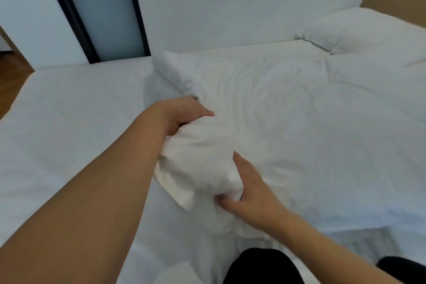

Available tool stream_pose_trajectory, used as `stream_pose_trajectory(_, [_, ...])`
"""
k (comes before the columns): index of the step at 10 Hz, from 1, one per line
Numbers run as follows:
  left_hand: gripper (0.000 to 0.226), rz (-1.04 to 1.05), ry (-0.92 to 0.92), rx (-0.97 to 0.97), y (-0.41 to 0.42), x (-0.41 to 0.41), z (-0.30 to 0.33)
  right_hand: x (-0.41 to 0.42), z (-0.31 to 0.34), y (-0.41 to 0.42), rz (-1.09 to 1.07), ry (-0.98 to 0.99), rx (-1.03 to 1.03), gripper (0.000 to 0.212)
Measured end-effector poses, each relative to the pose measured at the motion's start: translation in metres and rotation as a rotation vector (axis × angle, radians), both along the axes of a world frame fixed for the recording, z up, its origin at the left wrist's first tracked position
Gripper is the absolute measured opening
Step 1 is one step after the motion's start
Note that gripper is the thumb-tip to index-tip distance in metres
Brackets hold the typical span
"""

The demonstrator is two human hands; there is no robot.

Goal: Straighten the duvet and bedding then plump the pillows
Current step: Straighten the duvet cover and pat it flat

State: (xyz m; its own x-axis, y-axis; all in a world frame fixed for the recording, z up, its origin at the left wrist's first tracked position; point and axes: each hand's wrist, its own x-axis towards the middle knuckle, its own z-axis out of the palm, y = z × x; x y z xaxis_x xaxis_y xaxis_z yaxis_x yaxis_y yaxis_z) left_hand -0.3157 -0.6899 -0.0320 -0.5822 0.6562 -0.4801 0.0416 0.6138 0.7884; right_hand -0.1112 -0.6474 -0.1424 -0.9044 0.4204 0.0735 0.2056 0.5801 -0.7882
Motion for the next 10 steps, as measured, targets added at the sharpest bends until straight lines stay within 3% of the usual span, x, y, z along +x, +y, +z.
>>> stream_pose_trajectory(1, [0.058, 0.003, 0.219, 0.000, 0.041, 0.016, -0.006, 0.008, 0.024, 0.041, 0.016, -0.102, -0.653, 0.060])
stream_pose_trajectory(2, [0.056, 0.056, 0.211, 0.161, 0.079, 0.035, -0.005, 0.029, 0.041, 0.084, 0.013, -0.182, -0.981, 0.063])
stream_pose_trajectory(3, [0.032, 0.105, 0.268, 0.410, 0.118, 0.060, 0.010, 0.059, 0.051, 0.119, -0.054, -0.096, -1.129, 0.060])
stream_pose_trajectory(4, [0.020, 0.036, 0.295, 0.534, 0.164, 0.102, 0.035, 0.099, 0.070, 0.157, -0.079, 0.060, -1.209, 0.043])
stream_pose_trajectory(5, [0.015, -0.053, 0.362, 0.540, 0.212, 0.157, 0.042, 0.139, 0.085, 0.194, -0.242, 0.218, -1.293, 0.037])
stream_pose_trajectory(6, [0.011, -0.092, 0.273, 0.514, 0.256, 0.202, 0.032, 0.179, 0.099, 0.225, -0.525, 0.313, -1.252, 0.050])
stream_pose_trajectory(7, [0.012, -0.361, 0.211, 0.110, 0.284, 0.222, 0.022, 0.209, 0.109, 0.247, -0.672, 0.214, -1.069, 0.061])
stream_pose_trajectory(8, [0.033, -0.333, 0.024, 0.096, 0.284, 0.238, 0.029, 0.210, 0.110, 0.254, -0.644, -0.013, -0.809, 0.062])
stream_pose_trajectory(9, [0.020, -0.148, 0.409, 0.277, 0.271, 0.239, 0.032, 0.190, 0.100, 0.249, -0.549, -0.165, -0.664, 0.068])
stream_pose_trajectory(10, [0.020, 0.139, 1.023, 0.397, 0.229, 0.230, 0.032, 0.174, 0.087, 0.244, -0.526, -0.291, -0.562, 0.047])
